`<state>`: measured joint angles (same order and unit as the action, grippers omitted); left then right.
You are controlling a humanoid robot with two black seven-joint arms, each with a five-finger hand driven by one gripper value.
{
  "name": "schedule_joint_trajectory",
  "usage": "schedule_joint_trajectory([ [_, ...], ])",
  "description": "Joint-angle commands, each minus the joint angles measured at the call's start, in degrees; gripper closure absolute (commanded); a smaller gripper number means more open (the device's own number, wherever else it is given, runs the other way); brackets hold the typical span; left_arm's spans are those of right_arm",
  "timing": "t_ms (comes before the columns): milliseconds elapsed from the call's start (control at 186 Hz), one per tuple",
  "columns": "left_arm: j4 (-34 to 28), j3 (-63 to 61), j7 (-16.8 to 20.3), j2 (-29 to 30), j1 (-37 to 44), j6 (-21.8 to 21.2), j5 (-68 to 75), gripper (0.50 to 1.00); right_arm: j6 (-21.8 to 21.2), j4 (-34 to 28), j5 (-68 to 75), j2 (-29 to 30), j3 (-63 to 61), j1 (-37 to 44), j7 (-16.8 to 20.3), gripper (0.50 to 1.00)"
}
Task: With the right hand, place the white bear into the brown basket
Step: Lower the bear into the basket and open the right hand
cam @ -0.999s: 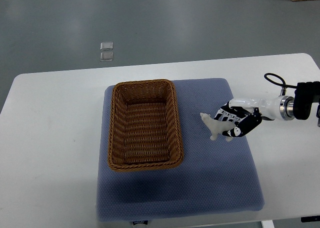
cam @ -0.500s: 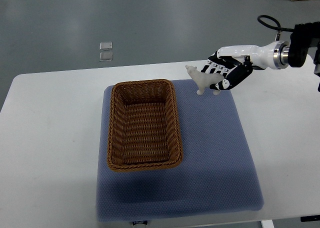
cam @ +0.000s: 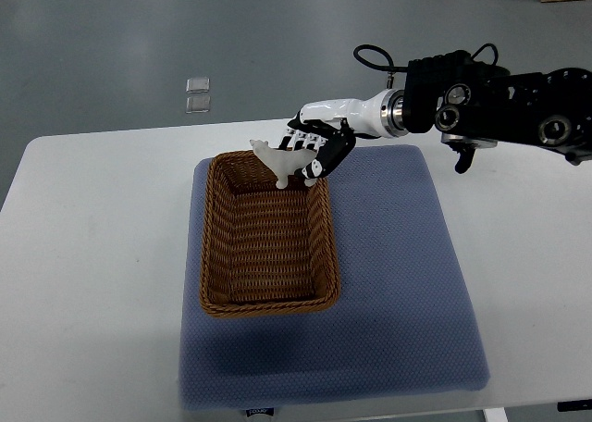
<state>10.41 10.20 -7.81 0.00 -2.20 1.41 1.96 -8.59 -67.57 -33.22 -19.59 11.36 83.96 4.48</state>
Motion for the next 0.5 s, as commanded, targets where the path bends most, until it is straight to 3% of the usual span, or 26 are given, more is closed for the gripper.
schedule_joint_trajectory([
  [0,-0.04,0.00,-0.02,0.00,0.00,-0.01,0.06,0.500,0.94,2.97,-0.26,3.59,-0.02,-1.87,0.00,1.000],
  [494,-0.12,0.00,-0.02,0.00,0.00,-0.01,-0.03,0.500,4.19,12.37,-3.87,14.40,0.59,-9.61,-0.27,1.000],
])
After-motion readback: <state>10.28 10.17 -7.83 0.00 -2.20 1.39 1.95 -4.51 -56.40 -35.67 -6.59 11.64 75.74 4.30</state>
